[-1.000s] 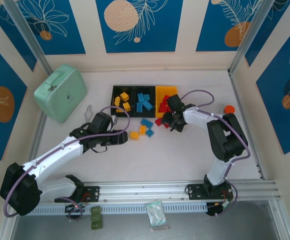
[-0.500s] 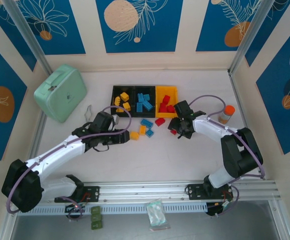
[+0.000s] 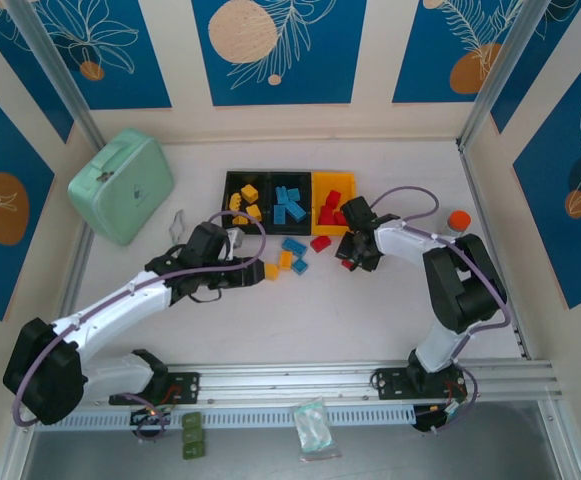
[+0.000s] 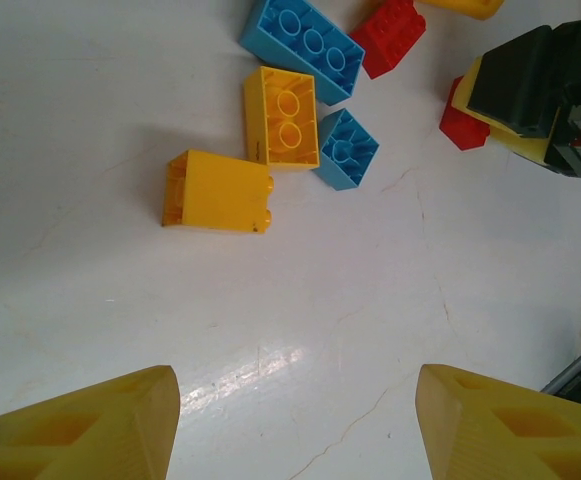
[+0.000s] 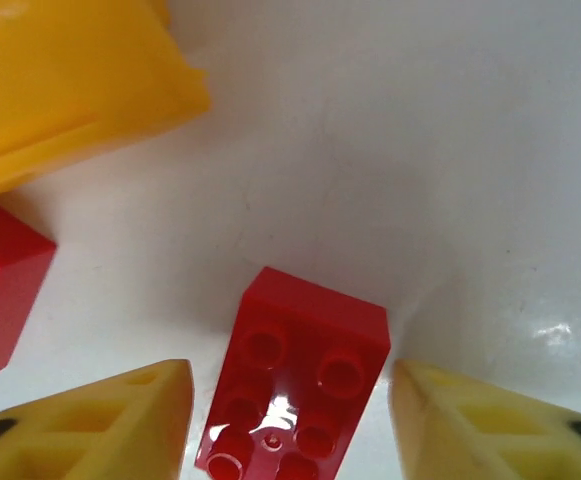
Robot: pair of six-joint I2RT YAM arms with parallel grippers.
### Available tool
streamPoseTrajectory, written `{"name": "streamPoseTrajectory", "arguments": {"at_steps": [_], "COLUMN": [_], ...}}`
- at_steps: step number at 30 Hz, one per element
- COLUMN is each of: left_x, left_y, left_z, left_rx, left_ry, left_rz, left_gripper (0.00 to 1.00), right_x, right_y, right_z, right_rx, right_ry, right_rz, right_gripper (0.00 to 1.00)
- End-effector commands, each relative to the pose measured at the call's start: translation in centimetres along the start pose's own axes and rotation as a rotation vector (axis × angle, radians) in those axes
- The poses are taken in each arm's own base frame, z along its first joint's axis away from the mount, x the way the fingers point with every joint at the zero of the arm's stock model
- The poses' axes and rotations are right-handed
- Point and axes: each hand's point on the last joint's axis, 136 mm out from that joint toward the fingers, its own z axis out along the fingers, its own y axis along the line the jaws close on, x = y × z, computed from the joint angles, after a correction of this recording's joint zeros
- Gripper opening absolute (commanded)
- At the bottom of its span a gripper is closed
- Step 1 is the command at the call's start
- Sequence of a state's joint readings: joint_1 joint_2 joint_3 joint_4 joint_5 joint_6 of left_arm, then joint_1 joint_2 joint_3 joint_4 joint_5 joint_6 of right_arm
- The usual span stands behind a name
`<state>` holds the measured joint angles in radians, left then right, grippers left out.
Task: Sort the legos into containers by color
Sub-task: Pick up the lego from the center of the table, then place the lego in the container.
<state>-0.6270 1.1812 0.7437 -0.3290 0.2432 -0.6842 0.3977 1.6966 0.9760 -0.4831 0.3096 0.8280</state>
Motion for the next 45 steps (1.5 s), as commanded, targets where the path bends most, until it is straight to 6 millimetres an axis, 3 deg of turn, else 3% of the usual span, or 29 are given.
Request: {"name": "streamPoseTrajectory", "arguments": {"at_steps": [1,5,11,15,19,24,32,42,45], "left_x": [0.8,0.7,0.4,0.1,-0.1,-0.2,-1.7,-1.5,-1.4], "left_y": [-0.2,-0.3,-0.8,-1.2,-1.7,-2.1,-3.6,-2.8,-2.6], "left_z": [0.4,0.7,1.3,1.8,1.7,1.1,0.3,1.1,1.3], "left_rx": [0.015,0.024,0.043,0.062,0.077,0.090,0.130,0.092,0.085], "left_ry": [0.026,0.031,0.033,0.038,0.028,0.013,-0.032,-0.008,-0.004], "left_rz": [-0.003,-0.003,-0.001,-0.006,-0.012,-0.019,-0.028,-0.046,-0.052], "left_gripper": [0.63,0.63,0.63,0.63,0.63,0.63,0.64,0.64,0.63], "right_x": [0.1,0.4,0.0,-1.5,-3.8,-7.4,-12.1,-13.9,-14.1], "right_y": [0.0,-0.5,-0.6,1.4,3.6,7.0,11.1,14.1,14.4], "right_z": [-0.2,-1.7,-5.9,-8.6,-9.6,-8.8,-5.0,-1.7,-1.5], "right_rx": [-0.008,-0.010,-0.053,-0.127,-0.180,-0.238,-0.300,-0.348,-0.354], "right_ry": [0.012,-0.007,-0.069,-0.107,-0.123,-0.118,-0.050,0.007,0.008], "right_rz": [0.006,-0.007,-0.046,-0.088,-0.117,-0.153,-0.160,-0.174,-0.175], "right_gripper": [0.40,0.29,0.28,0.28,0.28,0.28,0.29,0.30,0.38]}}
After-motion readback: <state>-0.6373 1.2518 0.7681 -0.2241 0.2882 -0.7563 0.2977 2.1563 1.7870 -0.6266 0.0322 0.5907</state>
